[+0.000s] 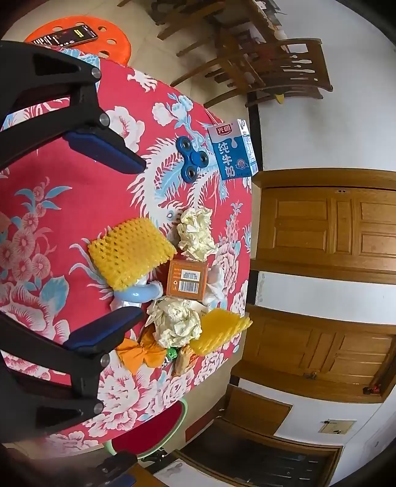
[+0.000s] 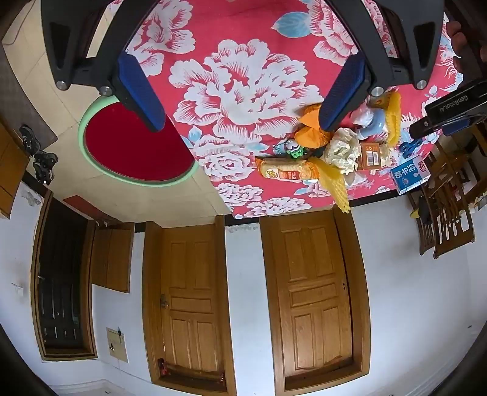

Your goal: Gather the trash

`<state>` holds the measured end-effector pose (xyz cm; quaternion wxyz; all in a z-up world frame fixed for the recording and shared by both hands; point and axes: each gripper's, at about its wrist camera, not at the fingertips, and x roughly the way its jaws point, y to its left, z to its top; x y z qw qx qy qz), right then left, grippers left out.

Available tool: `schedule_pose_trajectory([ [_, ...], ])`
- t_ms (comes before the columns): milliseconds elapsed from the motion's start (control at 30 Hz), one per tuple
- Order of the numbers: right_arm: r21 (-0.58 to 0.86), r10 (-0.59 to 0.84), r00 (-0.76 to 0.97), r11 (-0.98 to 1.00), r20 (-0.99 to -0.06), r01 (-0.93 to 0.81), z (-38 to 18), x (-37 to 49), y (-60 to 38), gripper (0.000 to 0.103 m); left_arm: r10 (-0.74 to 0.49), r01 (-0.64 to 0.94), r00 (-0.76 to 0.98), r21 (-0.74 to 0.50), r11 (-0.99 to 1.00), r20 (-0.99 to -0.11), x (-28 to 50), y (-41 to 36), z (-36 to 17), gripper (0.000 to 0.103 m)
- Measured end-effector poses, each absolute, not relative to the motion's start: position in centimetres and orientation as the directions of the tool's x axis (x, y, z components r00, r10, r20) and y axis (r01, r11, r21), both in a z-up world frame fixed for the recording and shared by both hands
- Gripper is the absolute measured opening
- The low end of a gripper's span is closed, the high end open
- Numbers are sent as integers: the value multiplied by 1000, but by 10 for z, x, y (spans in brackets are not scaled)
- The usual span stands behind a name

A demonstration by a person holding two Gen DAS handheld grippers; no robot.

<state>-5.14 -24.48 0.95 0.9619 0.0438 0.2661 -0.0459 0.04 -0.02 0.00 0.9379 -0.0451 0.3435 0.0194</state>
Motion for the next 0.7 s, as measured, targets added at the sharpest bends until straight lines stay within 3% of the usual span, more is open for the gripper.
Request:
schedule_pose_trajectory([
  [700,75,-63,853,990,-518,119,13,-54,-244,103,-2,-65,767,-81,995,-642,0,0,1,89],
])
